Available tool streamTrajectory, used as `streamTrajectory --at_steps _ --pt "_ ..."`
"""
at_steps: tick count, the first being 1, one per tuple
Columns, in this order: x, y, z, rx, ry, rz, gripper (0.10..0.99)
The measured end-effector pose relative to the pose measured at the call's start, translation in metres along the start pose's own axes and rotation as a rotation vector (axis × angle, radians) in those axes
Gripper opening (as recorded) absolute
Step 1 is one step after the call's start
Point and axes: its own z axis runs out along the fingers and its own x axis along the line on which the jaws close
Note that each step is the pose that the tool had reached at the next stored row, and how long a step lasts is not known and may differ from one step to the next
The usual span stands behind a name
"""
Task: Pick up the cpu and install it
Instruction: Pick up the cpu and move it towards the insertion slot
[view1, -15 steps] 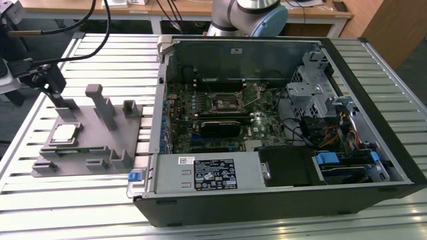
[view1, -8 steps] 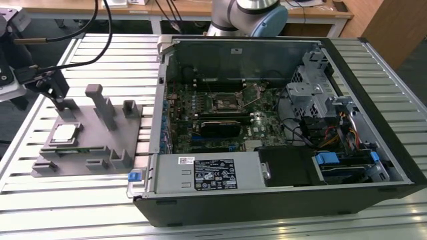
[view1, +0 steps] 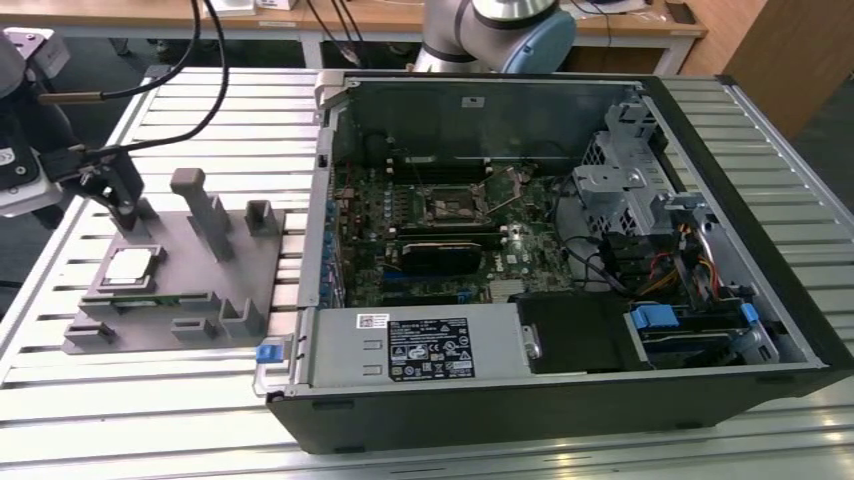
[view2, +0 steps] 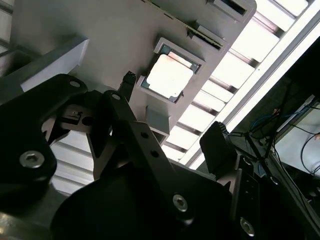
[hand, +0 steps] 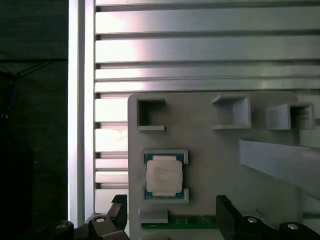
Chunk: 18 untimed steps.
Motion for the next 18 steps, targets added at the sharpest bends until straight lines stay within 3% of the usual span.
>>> streamTrajectory --at_steps 18 --pt "0.0068 -0.0017 0.0305 0.0 0.0002 0.0 0.796"
